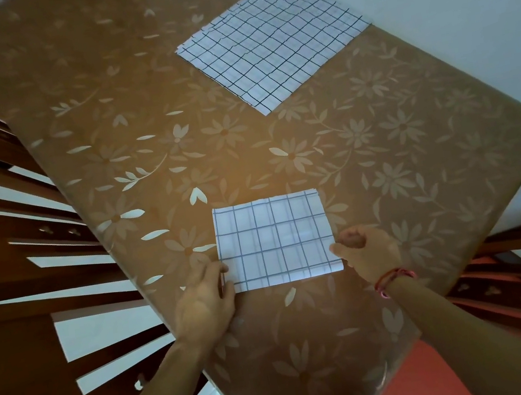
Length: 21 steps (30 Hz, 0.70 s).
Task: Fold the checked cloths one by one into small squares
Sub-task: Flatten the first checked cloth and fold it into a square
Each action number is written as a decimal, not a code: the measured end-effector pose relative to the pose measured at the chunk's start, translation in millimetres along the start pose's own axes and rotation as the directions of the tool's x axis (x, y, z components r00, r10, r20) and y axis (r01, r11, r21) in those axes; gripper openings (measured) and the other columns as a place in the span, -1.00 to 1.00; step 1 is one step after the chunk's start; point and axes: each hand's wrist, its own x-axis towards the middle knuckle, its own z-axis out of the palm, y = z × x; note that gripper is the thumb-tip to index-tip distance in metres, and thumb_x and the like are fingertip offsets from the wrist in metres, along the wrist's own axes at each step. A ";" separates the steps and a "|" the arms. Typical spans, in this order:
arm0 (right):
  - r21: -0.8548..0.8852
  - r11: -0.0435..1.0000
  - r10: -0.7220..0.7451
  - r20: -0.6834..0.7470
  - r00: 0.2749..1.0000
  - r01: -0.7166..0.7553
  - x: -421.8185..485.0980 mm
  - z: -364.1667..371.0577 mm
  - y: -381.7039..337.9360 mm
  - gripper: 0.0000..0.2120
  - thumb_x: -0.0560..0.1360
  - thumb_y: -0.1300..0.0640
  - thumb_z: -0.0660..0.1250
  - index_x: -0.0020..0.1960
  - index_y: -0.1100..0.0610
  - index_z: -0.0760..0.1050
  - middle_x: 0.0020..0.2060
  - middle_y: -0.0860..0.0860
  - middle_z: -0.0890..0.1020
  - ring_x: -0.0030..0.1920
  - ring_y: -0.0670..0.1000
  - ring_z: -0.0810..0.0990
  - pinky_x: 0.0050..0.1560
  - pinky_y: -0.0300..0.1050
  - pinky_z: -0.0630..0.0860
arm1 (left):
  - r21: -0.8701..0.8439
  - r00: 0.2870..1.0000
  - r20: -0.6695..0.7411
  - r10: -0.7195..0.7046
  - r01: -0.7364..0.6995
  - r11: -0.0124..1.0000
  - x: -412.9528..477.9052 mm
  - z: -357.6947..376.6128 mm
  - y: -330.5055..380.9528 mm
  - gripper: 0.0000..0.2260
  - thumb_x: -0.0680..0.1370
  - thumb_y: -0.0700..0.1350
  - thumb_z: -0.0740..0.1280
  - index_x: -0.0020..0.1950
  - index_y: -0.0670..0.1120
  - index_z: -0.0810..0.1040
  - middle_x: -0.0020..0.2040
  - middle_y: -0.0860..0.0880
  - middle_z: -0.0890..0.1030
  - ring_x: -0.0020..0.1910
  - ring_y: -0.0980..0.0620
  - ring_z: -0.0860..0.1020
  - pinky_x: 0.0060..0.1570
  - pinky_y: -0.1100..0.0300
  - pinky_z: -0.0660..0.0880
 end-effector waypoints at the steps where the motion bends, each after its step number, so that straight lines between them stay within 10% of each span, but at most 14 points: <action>1: -0.092 0.994 -0.059 -0.036 0.998 0.055 -3.2 2.4 -2.6 -0.82 0.42 -0.03 0.45 -0.05 0.02 0.57 -0.23 -0.11 0.63 -0.23 -0.12 0.59 -0.23 -0.26 0.45 | 0.060 0.993 0.008 0.114 -0.114 0.992 -2.3 4.9 0.6 -0.87 0.54 -0.11 0.34 0.08 -0.03 0.54 0.07 0.05 0.54 -0.05 0.04 0.55 -0.21 0.18 0.48; 7: -0.463 0.626 -0.625 0.182 0.759 0.627 -35.0 46.4 -4.2 -0.59 0.54 0.02 0.14 0.33 0.12 0.45 0.26 0.05 0.48 0.28 0.07 0.43 0.26 0.04 0.45 | 0.215 0.896 0.166 0.413 -0.441 0.871 -26.7 41.5 4.3 -0.63 0.53 -0.20 0.21 0.34 -0.20 0.48 0.39 -0.15 0.44 0.38 -0.11 0.40 0.21 -0.02 0.51; 12: -0.544 0.276 -0.684 0.468 0.560 0.792 -68.3 91.5 4.2 -0.43 0.55 0.04 0.03 0.50 0.26 0.21 0.49 0.18 0.25 0.52 0.14 0.16 0.46 0.12 0.21 | 0.269 0.888 0.272 0.371 -0.441 0.857 -43.1 51.8 -3.3 -0.51 0.61 -0.13 0.04 0.52 -0.25 0.21 0.54 -0.20 0.20 0.55 -0.10 0.11 0.43 -0.03 0.30; 21: -0.600 0.290 -0.571 0.518 0.637 0.746 -73.7 102.7 15.5 -0.33 0.57 -0.13 0.04 0.53 0.26 0.10 0.53 0.18 0.13 0.54 0.11 0.05 0.47 0.12 0.19 | 0.371 0.914 0.294 0.281 -0.380 0.847 -57.8 51.4 -11.7 -0.49 0.63 -0.04 0.00 0.53 -0.25 0.17 0.57 -0.18 0.12 0.56 -0.09 0.08 0.43 -0.05 0.13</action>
